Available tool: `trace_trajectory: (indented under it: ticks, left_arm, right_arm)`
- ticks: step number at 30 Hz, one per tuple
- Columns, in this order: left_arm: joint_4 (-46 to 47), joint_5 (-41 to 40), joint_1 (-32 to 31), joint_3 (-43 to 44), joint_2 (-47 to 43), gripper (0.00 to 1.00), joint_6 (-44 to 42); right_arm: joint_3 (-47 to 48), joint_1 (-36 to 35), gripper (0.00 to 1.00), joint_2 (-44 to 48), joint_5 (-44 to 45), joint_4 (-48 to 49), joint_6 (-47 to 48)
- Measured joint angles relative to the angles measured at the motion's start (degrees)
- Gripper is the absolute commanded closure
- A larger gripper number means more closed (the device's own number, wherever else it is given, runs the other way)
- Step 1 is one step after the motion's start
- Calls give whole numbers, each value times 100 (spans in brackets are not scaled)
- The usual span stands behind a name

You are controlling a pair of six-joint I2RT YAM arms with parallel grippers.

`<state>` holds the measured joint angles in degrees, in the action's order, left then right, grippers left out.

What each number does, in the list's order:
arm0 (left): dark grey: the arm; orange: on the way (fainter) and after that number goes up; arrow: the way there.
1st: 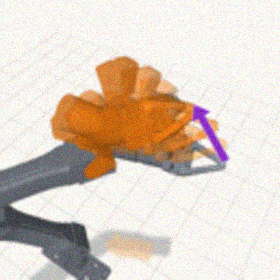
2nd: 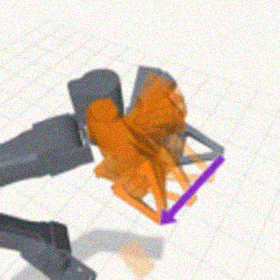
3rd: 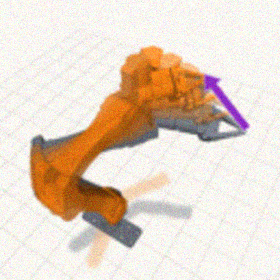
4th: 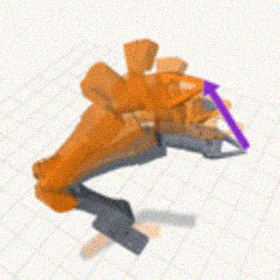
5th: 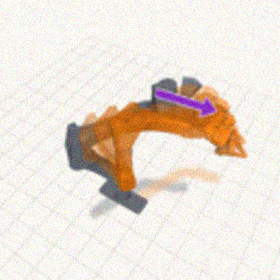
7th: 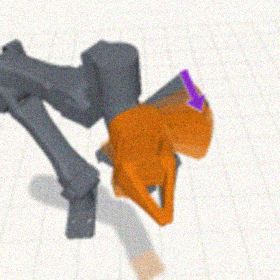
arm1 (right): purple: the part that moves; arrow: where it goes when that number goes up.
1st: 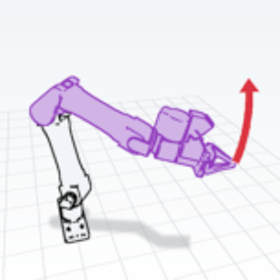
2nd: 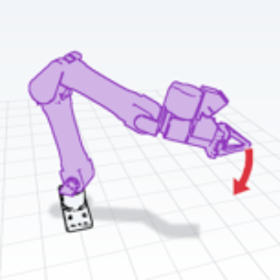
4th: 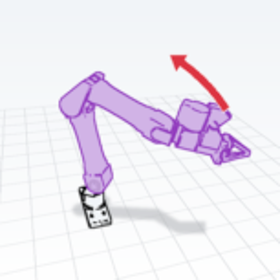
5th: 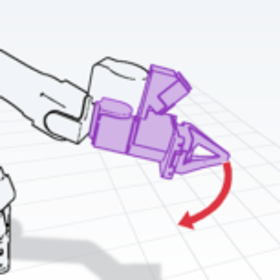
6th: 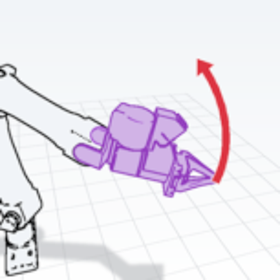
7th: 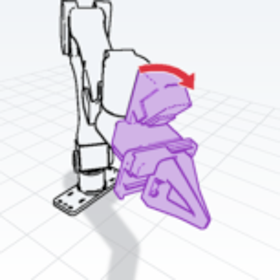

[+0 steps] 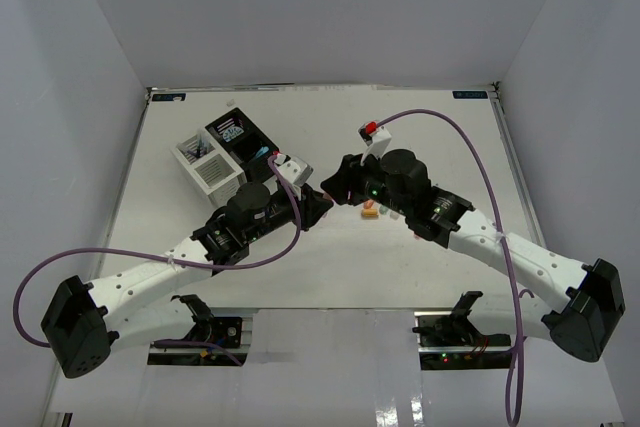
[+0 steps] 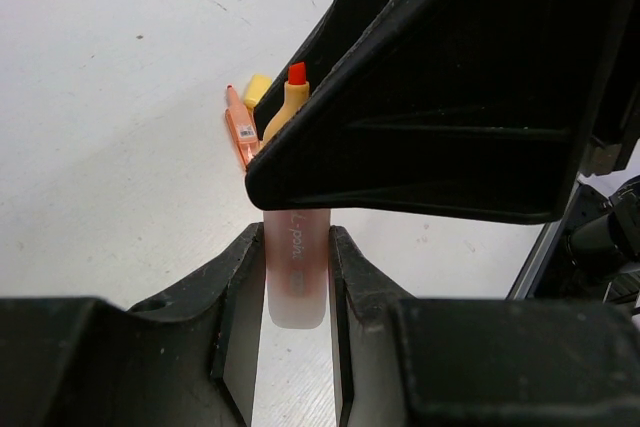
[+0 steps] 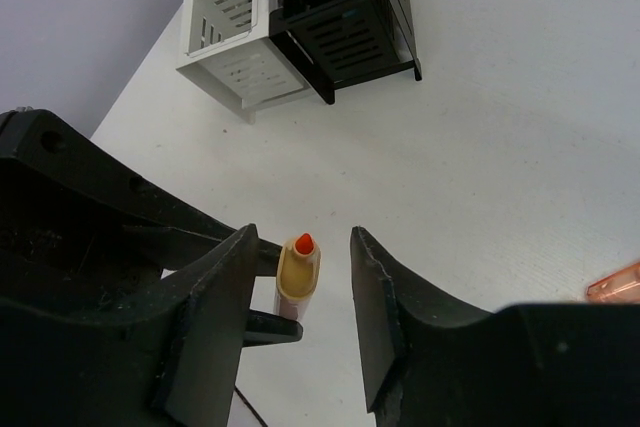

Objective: Sort the stationery into containers
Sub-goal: Close the pen cap on the pen.

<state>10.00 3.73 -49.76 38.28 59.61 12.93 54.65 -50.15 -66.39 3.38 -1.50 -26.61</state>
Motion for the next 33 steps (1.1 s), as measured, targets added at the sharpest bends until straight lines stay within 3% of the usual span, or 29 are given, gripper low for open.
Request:
trace_trajectory:
  ticks: [9, 12, 15, 16, 19, 22, 28, 33]
  left_arm:
    - [31, 13, 2, 11, 13, 97, 2]
    - [33, 17, 2, 13, 24, 94, 4]
    - [17, 22, 2, 28, 42, 83, 15]
    - [-7, 24, 2, 50, 55, 69, 22]
    - [-114, 28, 2, 149, 96, 44, 52]
    - [-308, 79, 2, 321, 184, 35, 81]
    - [-549, 212, 2, 522, 267, 28, 50]
    - [-780, 608, 105, 656, 256, 24, -127]
  right_arm:
    - [-2, 0, 91, -9, -15, 24, -39]
    - [-4, 0, 92, -9, -7, 22, -35]
    - [-11, -2, 92, -4, 20, 22, -28]
    - [-13, -2, 92, 2, 31, 20, -26]
    - [-24, 0, 92, 37, 48, 17, 2]
    - [-68, 20, 92, 125, 70, 0, 166]
    - [-105, 258, 92, 435, 48, -31, 793]
    - [-103, 997, 92, 671, -802, -118, 1397]
